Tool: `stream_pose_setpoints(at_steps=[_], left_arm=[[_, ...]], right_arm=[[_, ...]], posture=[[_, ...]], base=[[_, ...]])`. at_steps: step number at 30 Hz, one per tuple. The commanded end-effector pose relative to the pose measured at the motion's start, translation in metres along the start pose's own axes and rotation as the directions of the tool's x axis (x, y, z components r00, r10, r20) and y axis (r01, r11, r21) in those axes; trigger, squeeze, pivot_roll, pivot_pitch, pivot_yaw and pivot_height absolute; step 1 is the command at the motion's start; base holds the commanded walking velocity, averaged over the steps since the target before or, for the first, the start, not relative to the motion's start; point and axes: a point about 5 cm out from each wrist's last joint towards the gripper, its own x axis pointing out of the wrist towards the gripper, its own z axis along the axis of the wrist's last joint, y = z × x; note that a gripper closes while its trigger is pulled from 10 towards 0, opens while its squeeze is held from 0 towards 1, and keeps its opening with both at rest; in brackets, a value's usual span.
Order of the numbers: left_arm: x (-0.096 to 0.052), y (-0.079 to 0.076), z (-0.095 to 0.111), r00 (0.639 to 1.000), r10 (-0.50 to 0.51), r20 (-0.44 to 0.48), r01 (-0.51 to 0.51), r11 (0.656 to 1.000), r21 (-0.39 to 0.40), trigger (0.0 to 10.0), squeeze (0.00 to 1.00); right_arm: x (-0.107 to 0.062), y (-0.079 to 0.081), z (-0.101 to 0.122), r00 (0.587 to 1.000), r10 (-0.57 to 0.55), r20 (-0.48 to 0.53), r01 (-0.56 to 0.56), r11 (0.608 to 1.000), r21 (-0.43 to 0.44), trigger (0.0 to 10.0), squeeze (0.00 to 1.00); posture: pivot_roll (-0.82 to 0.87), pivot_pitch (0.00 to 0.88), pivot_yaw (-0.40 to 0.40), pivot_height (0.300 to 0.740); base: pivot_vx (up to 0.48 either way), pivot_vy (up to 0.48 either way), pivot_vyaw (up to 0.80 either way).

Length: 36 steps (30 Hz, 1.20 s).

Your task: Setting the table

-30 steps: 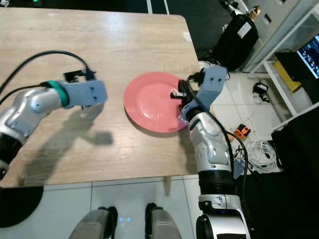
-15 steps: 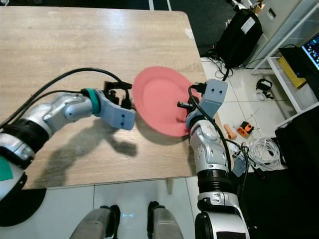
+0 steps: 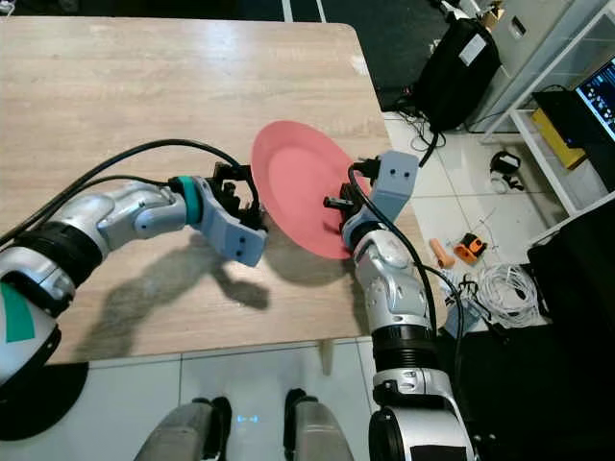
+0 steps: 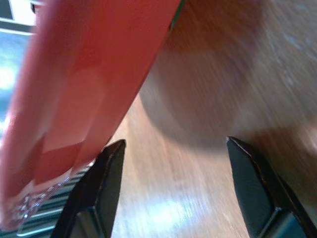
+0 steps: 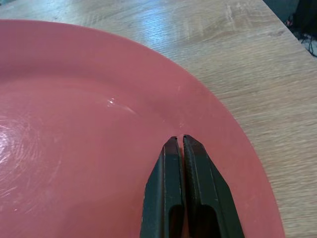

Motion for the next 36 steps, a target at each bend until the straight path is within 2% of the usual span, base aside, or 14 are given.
stream_pose_setpoints(at_steps=[1, 9, 12, 14, 15, 16, 17, 19, 22, 23, 25, 27, 29, 36], left_arm=[[-0.011, 0.002, 0.0, 0.998, 0.06, 0.019, -0.058, 0.992, -0.114, 10.0, 0.0], [-0.048, 0.004, 0.004, 0.954, 0.29, -0.079, -0.297, 0.87, -0.392, 10.0, 0.0], [-0.059, -0.003, 0.01, 0.925, 0.348, -0.155, -0.377, 0.775, -0.507, 10.0, 0.0], [-0.067, -0.013, 0.01, 0.9, 0.363, -0.239, -0.43, 0.661, -0.615, 10.0, 0.0], [-0.067, -0.013, 0.01, 0.9, 0.363, -0.239, -0.43, 0.661, -0.615, 10.0, 0.0], [-0.069, -0.016, 0.006, 0.876, 0.376, -0.303, -0.474, 0.551, -0.686, 10.0, 0.0], [-0.071, -0.015, -0.005, 0.827, 0.383, -0.41, -0.544, 0.368, -0.754, 10.0, 0.0], [-0.071, -0.015, -0.005, 0.827, 0.383, -0.41, -0.544, 0.368, -0.754, 10.0, 0.0], [-0.065, -0.01, -0.039, 0.718, 0.307, -0.625, -0.604, -0.171, -0.778, 10.0, 0.0], [-0.065, -0.01, -0.039, 0.718, 0.307, -0.625, -0.604, -0.171, -0.778, 10.0, 0.0], [-0.057, -0.007, -0.049, 0.713, 0.238, -0.66, -0.551, -0.391, -0.737, 10.0, 0.0], [-0.057, -0.007, -0.049, 0.713, 0.238, -0.66, -0.551, -0.391, -0.737, 10.0, 0.0], [-0.046, -0.003, -0.051, 0.74, 0.217, -0.637, -0.485, -0.485, -0.728, 10.0, 0.0], [-0.024, 0.008, -0.047, 0.784, 0.207, -0.586, -0.38, -0.586, -0.715, 10.0, 0.0]], right_arm=[[-0.001, -0.002, -0.009, 1.0, -0.022, -0.02, 0.021, 0.999, -0.023, 0.0, 0.0], [0.0, 0.0, 0.0, 1.0, -0.007, 0.028, 0.008, 0.999, -0.034, 0.0, 0.0], [0.001, -0.001, 0.001, 1.0, -0.002, 0.026, 0.003, 1.0, -0.028, 0.0, 0.0], [0.001, -0.002, 0.0, 1.0, 0.001, 0.022, 0.0, 1.0, -0.026, 0.0, 0.0], [0.001, -0.002, 0.0, 1.0, 0.001, 0.022, 0.0, 1.0, -0.026, 0.0, 0.0], [0.001, -0.002, 0.0, 1.0, 0.002, 0.02, -0.002, 1.0, -0.026, 0.0, 0.0], [0.002, -0.001, -0.001, 1.0, 0.003, 0.02, -0.003, 1.0, -0.026, 0.0, 0.0], [0.002, -0.001, -0.001, 1.0, 0.003, 0.02, -0.003, 1.0, -0.026, 0.0, 0.0], [0.003, -0.001, -0.001, 1.0, 0.006, 0.02, -0.006, 1.0, -0.021, 0.0, 0.0], [0.003, -0.001, -0.001, 1.0, 0.006, 0.02, -0.006, 1.0, -0.021, 0.0, 0.0], [0.003, -0.001, -0.003, 1.0, 0.011, 0.007, -0.011, 1.0, -0.006, 0.0, 0.0], [0.003, -0.001, -0.003, 1.0, 0.011, 0.007, -0.011, 1.0, -0.006, 0.0, 0.0], [0.002, -0.004, -0.009, 0.999, 0.003, -0.033, -0.003, 1.0, -0.011, 0.0, 0.0], [0.001, -0.008, -0.021, 0.994, -0.03, -0.105, 0.028, 0.999, -0.015, 0.0, 0.0]], posture=[[0.09, 0.124, 0.036, 0.74], [0.1, 0.131, 0.027, 0.74], [0.1, 0.134, 0.021, 0.74], [0.1, 0.137, 0.016, 0.74], [0.1, 0.137, 0.016, 0.74], [0.1, 0.137, 0.013, 0.74], [0.1, 0.136, 0.012, 0.74], [0.1, 0.136, 0.012, 0.74], [0.08, 0.13, 0.011, 0.74], [0.08, 0.13, 0.011, 0.74], [0.07, 0.129, 0.012, 0.74], [0.07, 0.129, 0.012, 0.74], [0.07, 0.13, 0.011, 0.74], [0.06, 0.13, 0.011, 0.74]], base=[[0.0, 0.0, 0.0], [0.0, 0.0, 0.0], [0.0, 0.0, 0.0], [0.0, 0.0, 0.0], [0.0, 0.0, 0.0], [0.0, 0.0, 0.0], [0.0, 0.0, 0.0], [0.0, 0.0, 0.0], [0.0, 0.0, 0.0], [0.0, 0.0, 0.0], [0.0, 0.0, 0.0], [0.0, 0.0, 0.0], [0.0, 0.0, 0.0], [0.0, 0.0, 0.0]])
